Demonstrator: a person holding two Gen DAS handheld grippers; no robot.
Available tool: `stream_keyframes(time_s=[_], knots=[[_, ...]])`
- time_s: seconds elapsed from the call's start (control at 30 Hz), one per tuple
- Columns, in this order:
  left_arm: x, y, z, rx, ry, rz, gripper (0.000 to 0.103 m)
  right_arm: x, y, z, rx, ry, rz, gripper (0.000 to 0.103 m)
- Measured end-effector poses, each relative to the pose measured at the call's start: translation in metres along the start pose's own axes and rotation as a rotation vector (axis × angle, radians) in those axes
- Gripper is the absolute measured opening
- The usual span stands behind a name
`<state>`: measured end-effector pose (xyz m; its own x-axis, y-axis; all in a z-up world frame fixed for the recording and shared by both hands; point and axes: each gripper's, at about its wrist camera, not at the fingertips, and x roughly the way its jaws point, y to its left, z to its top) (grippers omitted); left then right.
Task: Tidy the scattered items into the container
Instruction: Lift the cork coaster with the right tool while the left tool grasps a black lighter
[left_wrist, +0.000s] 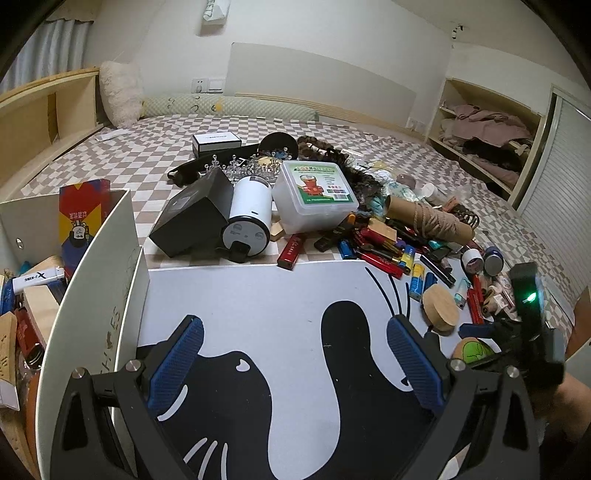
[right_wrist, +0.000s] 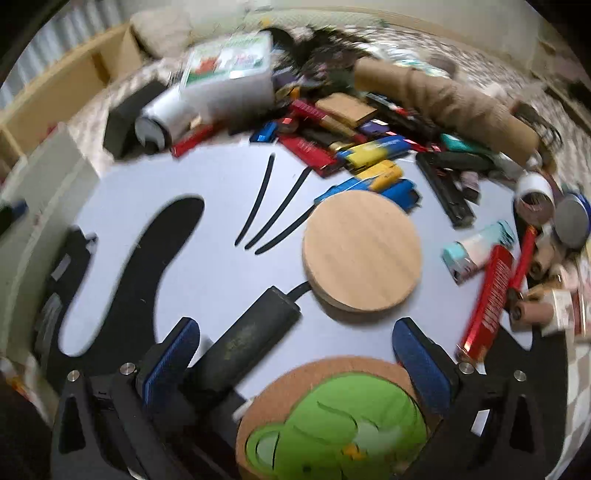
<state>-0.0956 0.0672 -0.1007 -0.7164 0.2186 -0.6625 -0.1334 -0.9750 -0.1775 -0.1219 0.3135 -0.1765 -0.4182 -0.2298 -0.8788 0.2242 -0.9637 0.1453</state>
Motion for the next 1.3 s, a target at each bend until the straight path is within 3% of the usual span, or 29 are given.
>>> stream_keyframes(time_s=[0.17,0.3,0.43,0.63,0.87,1.13,1.3], knots=[[0.004,-0.007,-0.004,0.013,0.009,-0.028,0.100,-0.025,-0.025,0.002,0.097,-0.055,-0.009,0.103],[0.010,-0.017,-0.009,0.041,0.031,-0.030,0.100,-0.037,-0.037,0.014,0.113,-0.106,-0.002,0.103],[0.015,-0.022,-0.012,0.041,0.053,-0.051,0.100,-0.042,-0.046,0.004,0.118,-0.127,-0.006,0.103],[0.017,-0.029,-0.013,0.054,0.060,-0.060,0.100,-0.048,-0.032,-0.015,0.011,-0.164,0.001,0.103],[0.018,-0.030,-0.017,0.064,0.065,-0.071,0.100,-0.039,-0.022,-0.020,-0.071,-0.124,0.017,0.103],[0.023,-0.033,-0.021,0.072,0.084,-0.082,0.100,-0.021,-0.004,-0.030,-0.203,-0.087,-0.071,0.103],[0.026,-0.039,-0.025,0.080,0.096,-0.100,0.100,-0.022,-0.012,-0.028,-0.155,-0.093,-0.061,0.101]])
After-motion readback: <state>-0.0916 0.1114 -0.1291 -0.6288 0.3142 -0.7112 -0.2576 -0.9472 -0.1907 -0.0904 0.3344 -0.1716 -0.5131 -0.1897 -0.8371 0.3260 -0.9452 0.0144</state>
